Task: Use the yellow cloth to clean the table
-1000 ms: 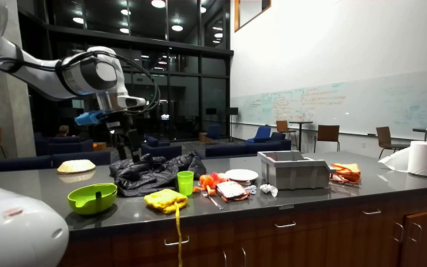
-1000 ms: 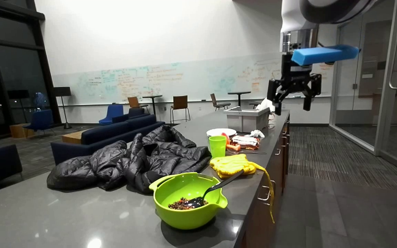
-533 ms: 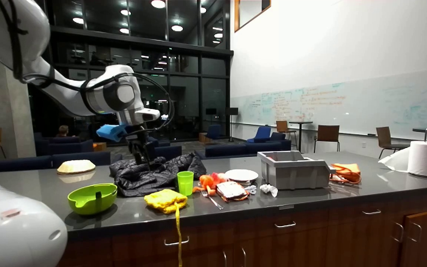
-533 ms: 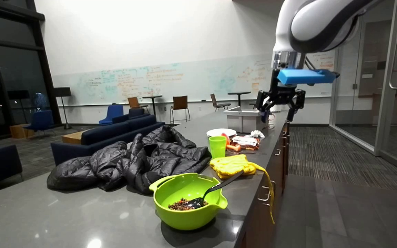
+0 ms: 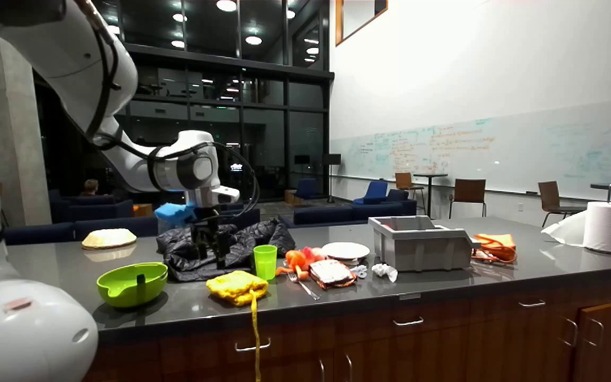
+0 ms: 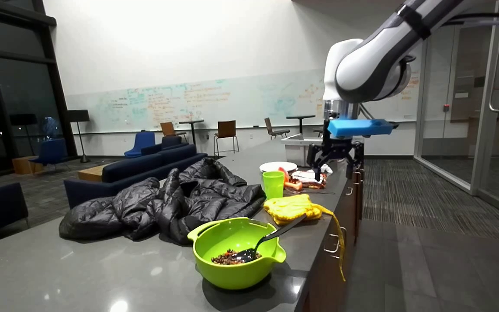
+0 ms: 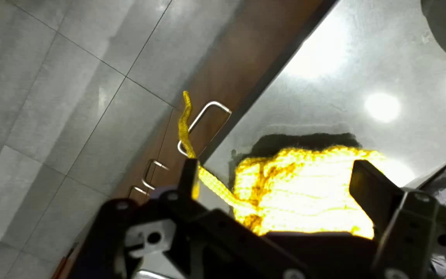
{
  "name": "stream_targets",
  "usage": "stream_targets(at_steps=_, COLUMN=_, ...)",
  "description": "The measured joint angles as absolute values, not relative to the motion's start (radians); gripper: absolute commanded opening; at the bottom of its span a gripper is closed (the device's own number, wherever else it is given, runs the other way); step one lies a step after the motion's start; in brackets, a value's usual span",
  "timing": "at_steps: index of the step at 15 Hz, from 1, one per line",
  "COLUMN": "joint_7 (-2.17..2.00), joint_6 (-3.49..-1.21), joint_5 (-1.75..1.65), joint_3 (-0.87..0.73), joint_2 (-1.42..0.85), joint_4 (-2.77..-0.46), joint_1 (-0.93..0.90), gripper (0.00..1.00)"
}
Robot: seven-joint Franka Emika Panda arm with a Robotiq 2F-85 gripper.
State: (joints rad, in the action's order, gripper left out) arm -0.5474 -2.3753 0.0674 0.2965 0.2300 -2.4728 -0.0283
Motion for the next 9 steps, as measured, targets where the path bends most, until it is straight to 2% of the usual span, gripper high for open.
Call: stream_targets(at_steps=9, joint_7=-0.629, joint_6=-2.361, joint_5=0.052, joint_3=0.277, joint_2=0.032, joint_4=-2.379, joint_1=-0.098, gripper=1.0)
